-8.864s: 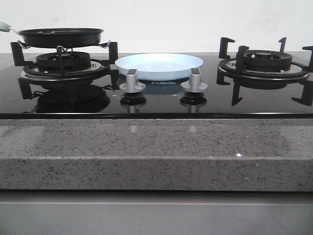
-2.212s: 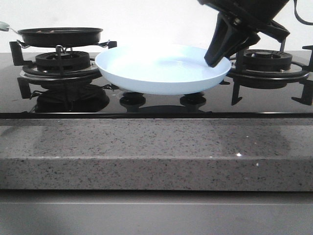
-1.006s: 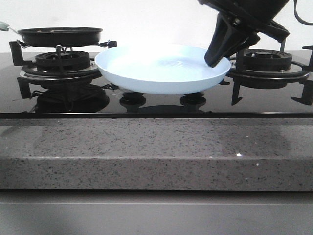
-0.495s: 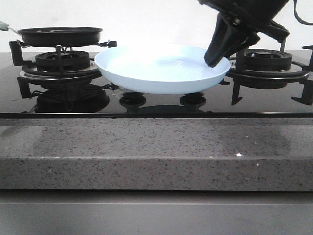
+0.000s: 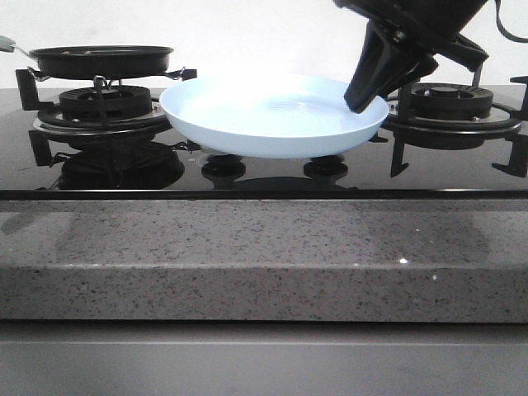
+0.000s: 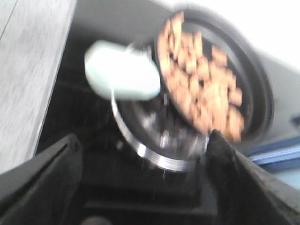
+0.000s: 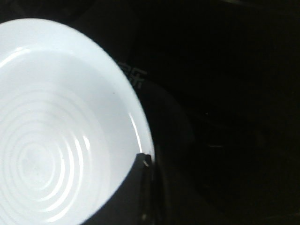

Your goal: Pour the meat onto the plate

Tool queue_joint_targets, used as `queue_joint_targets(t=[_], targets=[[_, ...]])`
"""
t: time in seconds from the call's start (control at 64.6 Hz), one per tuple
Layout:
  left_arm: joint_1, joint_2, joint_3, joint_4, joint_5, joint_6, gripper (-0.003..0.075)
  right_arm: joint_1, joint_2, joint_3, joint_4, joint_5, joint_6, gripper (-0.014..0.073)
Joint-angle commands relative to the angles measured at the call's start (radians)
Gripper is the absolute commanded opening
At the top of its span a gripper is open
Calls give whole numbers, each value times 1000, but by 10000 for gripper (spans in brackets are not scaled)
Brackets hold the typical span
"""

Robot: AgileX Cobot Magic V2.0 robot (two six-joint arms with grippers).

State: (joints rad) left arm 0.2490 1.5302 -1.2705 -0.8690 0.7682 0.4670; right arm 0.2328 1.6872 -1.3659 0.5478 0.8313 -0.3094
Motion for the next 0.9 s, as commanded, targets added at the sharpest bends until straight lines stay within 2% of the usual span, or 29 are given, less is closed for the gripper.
queue_joint_targets(t=[0.0,0.201,0.541,0.882], targets=[[3,15,-68,-104,-36,4,538,-2,-53,-21,28,-31,-15,-112],[3,115,-121,-232,-30,4,536,-2,-53,-21,28,-31,-15,-112],[5,186,-136,-347,-30,4,519,-2,-53,-21,28,-31,-15,-112],[5,187,-136,-389,-27,4,293,-2,-53,-21,28,-31,-15,-112]])
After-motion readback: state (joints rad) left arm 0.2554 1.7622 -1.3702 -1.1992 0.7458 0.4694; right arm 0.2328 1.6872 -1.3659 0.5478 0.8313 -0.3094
